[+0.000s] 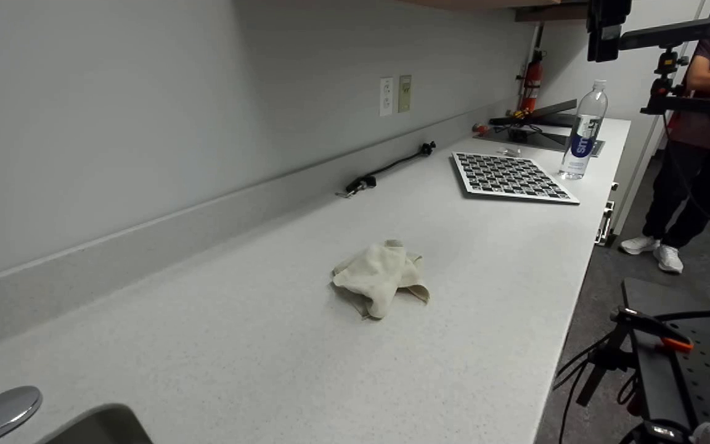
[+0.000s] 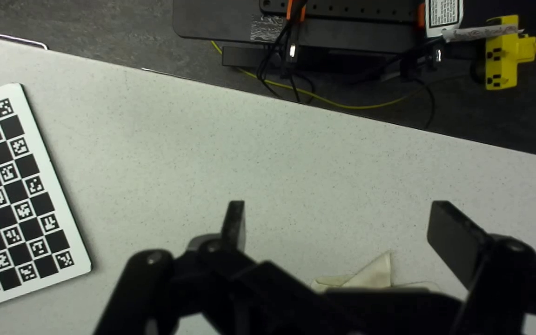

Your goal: Wipe the counter with the cloth

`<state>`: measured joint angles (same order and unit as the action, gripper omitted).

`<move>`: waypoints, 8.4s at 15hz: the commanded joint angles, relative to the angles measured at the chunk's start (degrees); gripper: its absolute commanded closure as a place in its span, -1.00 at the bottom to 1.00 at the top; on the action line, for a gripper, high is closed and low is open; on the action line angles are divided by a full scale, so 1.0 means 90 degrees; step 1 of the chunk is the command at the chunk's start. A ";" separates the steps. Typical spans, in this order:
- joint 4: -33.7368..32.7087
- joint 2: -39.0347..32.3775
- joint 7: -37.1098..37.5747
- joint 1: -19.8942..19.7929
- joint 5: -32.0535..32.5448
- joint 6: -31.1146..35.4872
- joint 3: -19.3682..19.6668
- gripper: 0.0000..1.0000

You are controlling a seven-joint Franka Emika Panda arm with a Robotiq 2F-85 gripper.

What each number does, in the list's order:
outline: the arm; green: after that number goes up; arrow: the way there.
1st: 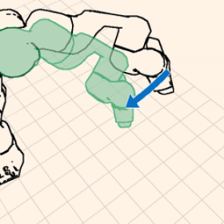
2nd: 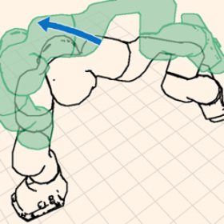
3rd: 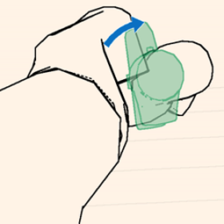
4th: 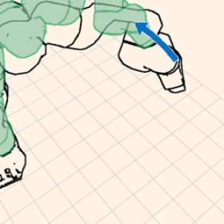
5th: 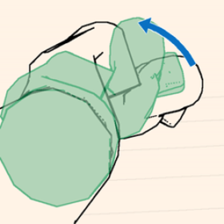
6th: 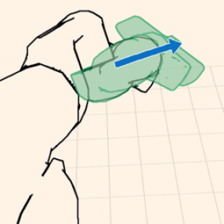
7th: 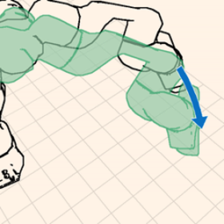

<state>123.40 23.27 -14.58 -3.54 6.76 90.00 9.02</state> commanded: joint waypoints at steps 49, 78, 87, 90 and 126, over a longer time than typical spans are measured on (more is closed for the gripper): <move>-0.0581 -0.4455 0.0926 0.0180 -0.0432 0.4269 -0.1001 -1.00; -0.2291 -0.6574 0.1158 0.0282 -0.0662 0.4922 -0.1282 0.88; -0.1124 -0.5888 0.1300 -0.0306 -0.1190 0.5766 -0.0907 0.93; -0.0467 -0.5513 0.1359 -0.0557 -0.1358 0.6287 -0.0710 0.93; -0.1917 -0.6227 0.1007 -0.0110 -0.1131 0.4980 -0.1045 0.93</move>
<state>97.92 -37.66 -5.51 -1.56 -1.81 129.52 -1.81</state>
